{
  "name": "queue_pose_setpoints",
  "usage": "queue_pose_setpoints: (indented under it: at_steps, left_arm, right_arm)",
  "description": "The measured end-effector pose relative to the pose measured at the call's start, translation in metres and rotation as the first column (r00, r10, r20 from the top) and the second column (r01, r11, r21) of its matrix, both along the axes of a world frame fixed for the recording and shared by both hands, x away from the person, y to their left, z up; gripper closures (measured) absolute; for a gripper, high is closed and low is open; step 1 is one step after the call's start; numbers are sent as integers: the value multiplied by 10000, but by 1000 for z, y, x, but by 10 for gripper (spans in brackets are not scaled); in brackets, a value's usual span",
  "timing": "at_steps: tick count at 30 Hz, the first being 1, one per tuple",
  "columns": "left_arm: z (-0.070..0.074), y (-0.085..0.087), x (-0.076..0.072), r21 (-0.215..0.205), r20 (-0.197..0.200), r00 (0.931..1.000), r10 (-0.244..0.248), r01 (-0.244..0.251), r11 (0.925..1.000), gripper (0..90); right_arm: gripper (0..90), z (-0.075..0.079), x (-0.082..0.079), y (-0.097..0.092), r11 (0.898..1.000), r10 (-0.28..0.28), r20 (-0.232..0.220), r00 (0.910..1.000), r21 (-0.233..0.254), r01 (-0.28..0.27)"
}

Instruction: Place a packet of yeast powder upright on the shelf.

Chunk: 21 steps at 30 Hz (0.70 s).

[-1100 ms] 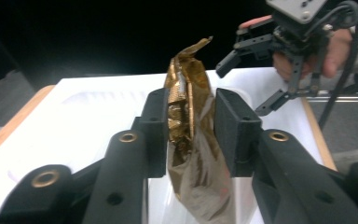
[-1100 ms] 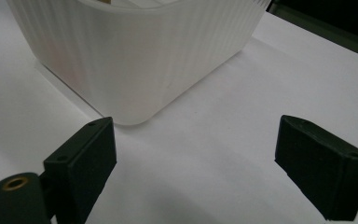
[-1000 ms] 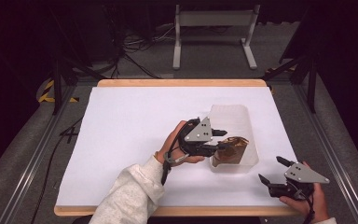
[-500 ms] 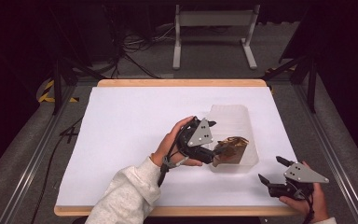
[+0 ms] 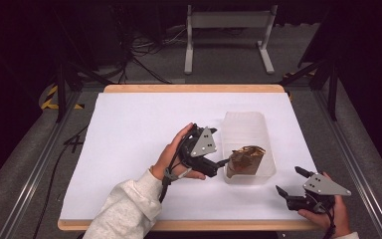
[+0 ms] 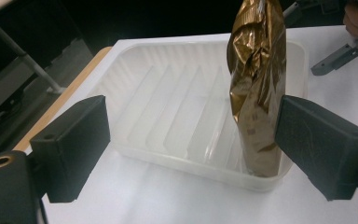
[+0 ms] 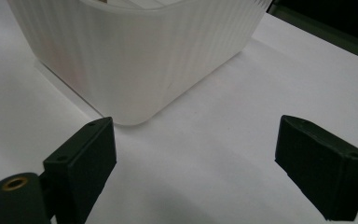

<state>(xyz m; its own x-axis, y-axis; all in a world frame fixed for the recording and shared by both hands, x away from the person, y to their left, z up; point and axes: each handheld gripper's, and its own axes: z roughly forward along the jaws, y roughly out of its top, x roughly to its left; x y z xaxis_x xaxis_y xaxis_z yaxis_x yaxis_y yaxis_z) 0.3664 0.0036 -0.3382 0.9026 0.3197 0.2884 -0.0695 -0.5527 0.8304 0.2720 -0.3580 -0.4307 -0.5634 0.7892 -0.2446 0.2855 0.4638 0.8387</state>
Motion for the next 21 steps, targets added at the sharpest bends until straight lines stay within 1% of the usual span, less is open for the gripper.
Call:
queue_pose_setpoints:
  at_steps: [4,6,7,9,11,12,13,14,15,19,21]
  left_arm:
    - [-1,5,0,115,70,9998,164,-165,9998,112]
    - [-2,7,-1,203,199,9994,289,-293,9994,112]
    - [-3,9,-2,228,183,9995,269,-273,9994,111]
    - [-4,12,-5,352,298,9991,300,-310,9989,108]
    - [-5,18,-7,477,448,9981,427,-448,9979,108]
    - [-5,20,-7,476,472,9981,392,-414,9980,107]
    - [-6,23,-8,447,416,9982,422,-440,9980,107]
    - [-7,27,-9,507,410,9977,535,-556,9972,107]
    - [-7,27,-9,507,410,9977,535,-556,9972,106]
    - [-13,38,-11,781,458,9954,837,-871,9931,100]
    - [-15,42,-12,868,475,9949,885,-923,9919,98]
  right_arm:
    - [130,0,0,0,10000,-8,8,10000,-4,8]
    - [130,0,0,0,10000,-1,13,10000,-29,1]
    - [130,0,0,0,10000,14,26,10000,-48,-14]
    - [129,1,0,1,10000,44,34,10000,-44,-44]
    - [127,1,-1,1,10000,67,32,10000,-34,-66]
    - [126,1,-1,0,10000,81,31,10000,-20,-81]
    - [125,0,-1,0,10000,91,29,10000,-10,-91]
    - [124,0,-1,0,9999,111,35,9999,-2,-111]
    - [124,0,-1,0,9999,111,35,9999,-2,-111]
    - [122,0,0,1,9999,131,15,9999,-12,-131]
    - [122,0,0,1,9999,126,9,9999,5,-126]
